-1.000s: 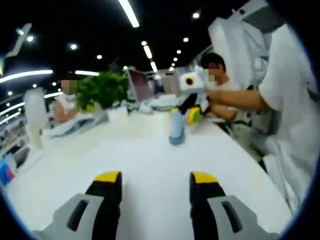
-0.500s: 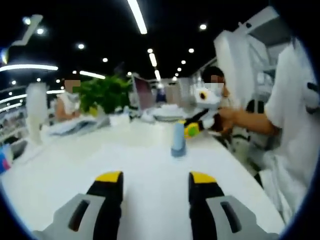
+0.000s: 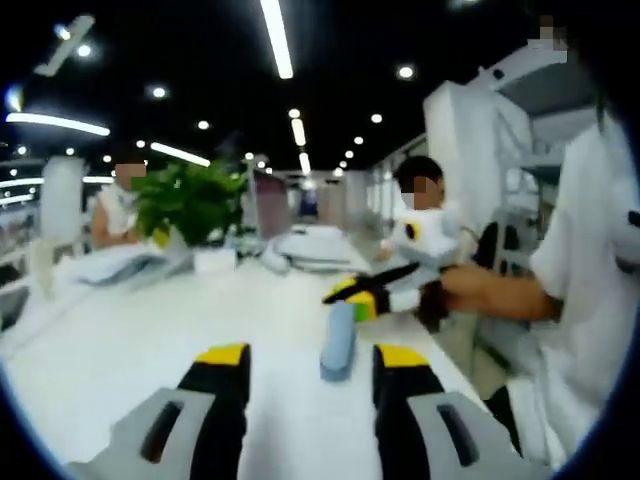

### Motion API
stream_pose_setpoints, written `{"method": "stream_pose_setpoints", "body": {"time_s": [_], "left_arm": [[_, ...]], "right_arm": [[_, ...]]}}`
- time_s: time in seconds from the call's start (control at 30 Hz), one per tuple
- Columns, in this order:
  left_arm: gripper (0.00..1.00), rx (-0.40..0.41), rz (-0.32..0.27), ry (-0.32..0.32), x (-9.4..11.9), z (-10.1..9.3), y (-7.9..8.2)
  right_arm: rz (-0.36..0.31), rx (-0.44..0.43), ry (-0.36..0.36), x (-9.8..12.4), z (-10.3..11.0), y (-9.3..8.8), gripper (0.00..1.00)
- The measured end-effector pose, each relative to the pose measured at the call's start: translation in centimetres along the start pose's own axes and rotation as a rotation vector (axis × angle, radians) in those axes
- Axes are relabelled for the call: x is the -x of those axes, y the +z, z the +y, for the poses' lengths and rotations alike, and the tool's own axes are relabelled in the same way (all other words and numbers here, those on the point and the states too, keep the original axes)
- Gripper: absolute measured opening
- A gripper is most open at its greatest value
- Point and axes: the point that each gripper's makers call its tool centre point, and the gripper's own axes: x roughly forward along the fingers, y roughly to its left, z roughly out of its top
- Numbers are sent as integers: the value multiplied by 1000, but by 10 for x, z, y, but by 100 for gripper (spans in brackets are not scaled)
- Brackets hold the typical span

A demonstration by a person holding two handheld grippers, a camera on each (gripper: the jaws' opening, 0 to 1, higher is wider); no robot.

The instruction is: Pick up the paper insert the paper into the punch align the paper edges press the punch to punch holes

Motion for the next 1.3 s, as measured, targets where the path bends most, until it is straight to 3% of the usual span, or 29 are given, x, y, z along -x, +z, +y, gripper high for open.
{"method": "stream_pose_setpoints", "body": {"time_s": [0.17, 0.3, 0.63, 0.93, 1.13, 1.3], "left_arm": [[49, -4, 24, -97, -44, -20, -2], [48, 6, 28, -114, -62, -20, -6], [43, 19, 48, -123, -64, -19, -27], [32, -3, 26, -124, -63, -21, -27], [26, -29, 42, -125, -63, -23, -31], [26, -27, 44, -125, -63, -22, -31]], "right_arm": [[-8, -50, -20, 6, -13, -2, 22], [-8, -59, -28, 11, -18, -3, 22], [-20, -94, -51, 14, -29, -7, 22], [-37, -93, -47, 15, -22, -2, 22], [-82, -65, -36, 19, -11, 22, 16], [-125, -15, 4, 10, 14, 47, 5]]}}
